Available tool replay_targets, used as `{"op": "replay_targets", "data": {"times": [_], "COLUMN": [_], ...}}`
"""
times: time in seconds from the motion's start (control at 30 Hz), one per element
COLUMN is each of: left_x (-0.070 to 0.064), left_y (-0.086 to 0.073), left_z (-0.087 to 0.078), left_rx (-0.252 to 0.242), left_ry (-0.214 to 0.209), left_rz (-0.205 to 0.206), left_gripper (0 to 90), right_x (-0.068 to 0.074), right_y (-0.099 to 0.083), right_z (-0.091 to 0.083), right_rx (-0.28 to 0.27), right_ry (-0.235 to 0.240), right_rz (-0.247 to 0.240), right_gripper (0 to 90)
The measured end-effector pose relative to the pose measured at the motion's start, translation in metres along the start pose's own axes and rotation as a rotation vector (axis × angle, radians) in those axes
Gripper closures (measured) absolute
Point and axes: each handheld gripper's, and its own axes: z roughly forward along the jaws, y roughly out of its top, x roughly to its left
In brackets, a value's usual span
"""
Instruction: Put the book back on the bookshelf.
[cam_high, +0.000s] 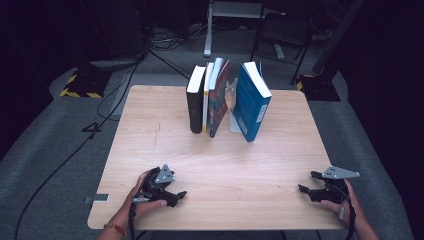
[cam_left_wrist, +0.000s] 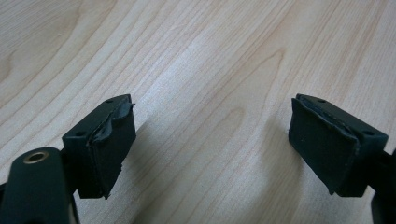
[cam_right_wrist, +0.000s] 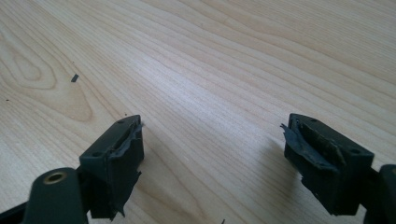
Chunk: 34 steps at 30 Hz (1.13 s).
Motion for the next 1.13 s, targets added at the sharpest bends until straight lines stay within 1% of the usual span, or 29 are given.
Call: {"op": "replay_targets", "data": {"times": [0.37, 1.13], "left_x": [-0.0002, 0.0045], "left_y": [-0.0008, -0.0002], "left_z": [-0.0008, -0.0003], "left_rx": [0.001, 0.002], "left_ry": [0.004, -0.015], "left_rz": [-0.005, 0.016], "left_gripper": [15.1, 14.8], "right_x": [-0.0002, -0.0002], "right_y": [0.0, 0.0001], "right_z": [0.0001, 0.0001], "right_rx": [-0.001, -0.001], "right_ry": [0.001, 0.001], "right_rz": [-0.001, -0.001], "right_gripper": [20.0, 20.0]}}
